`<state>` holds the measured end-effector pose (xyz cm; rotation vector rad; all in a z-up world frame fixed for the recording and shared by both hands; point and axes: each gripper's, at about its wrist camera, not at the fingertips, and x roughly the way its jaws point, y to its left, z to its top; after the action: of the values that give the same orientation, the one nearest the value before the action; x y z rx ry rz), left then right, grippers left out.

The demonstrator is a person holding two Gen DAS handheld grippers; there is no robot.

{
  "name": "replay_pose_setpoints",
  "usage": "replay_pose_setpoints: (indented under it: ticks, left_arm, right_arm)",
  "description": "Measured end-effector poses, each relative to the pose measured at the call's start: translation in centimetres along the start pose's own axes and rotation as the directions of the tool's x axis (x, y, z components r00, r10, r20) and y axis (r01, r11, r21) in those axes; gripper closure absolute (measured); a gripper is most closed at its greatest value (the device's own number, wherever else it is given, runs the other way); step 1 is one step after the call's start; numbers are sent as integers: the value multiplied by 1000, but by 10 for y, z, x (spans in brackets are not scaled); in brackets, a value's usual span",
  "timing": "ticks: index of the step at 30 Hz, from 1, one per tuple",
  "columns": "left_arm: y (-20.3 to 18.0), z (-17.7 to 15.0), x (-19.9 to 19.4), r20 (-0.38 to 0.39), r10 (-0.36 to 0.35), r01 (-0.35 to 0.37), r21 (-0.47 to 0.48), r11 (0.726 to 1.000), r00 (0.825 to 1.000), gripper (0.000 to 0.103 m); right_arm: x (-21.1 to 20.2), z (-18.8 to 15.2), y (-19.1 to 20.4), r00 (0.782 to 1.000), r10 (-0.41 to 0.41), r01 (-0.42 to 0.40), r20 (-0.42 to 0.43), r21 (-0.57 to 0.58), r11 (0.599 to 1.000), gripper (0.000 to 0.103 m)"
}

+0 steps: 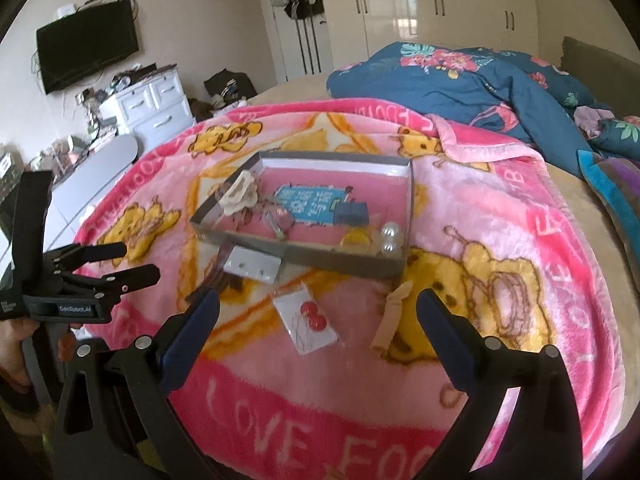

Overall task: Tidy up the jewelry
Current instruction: 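Open both tools and lift them away from the tray, then grasp the brown hair clip with left tool while right tool grasps the red-bead earring bag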

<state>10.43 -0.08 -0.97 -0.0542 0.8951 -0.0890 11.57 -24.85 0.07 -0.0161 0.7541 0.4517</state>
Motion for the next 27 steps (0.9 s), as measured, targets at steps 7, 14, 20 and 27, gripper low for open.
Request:
replay_pose_setpoints:
  ticks: [7, 14, 20, 27]
  left_arm:
    - [0, -13, 23, -63, 9, -9, -1, 1000, 998, 10]
    - [3, -16, 48, -106, 3, -5, -20, 1000, 994, 17]
    - [-5, -9, 71, -140, -31, 30, -10, 1000, 990, 32]
    - [-10, -4, 94, -168, -35, 33, -14, 999, 985, 38]
  right_arm:
    - [17, -21, 7, 998, -6, 3, -58, -55, 998, 5]
    - [40, -35, 8, 993, -8, -3, -117, -93, 996, 5]
    - [69, -42, 13, 984, -15, -15, -179, -165, 986, 5]
    - [105, -37, 16, 974, -4, -40, -227, -187, 982, 5]
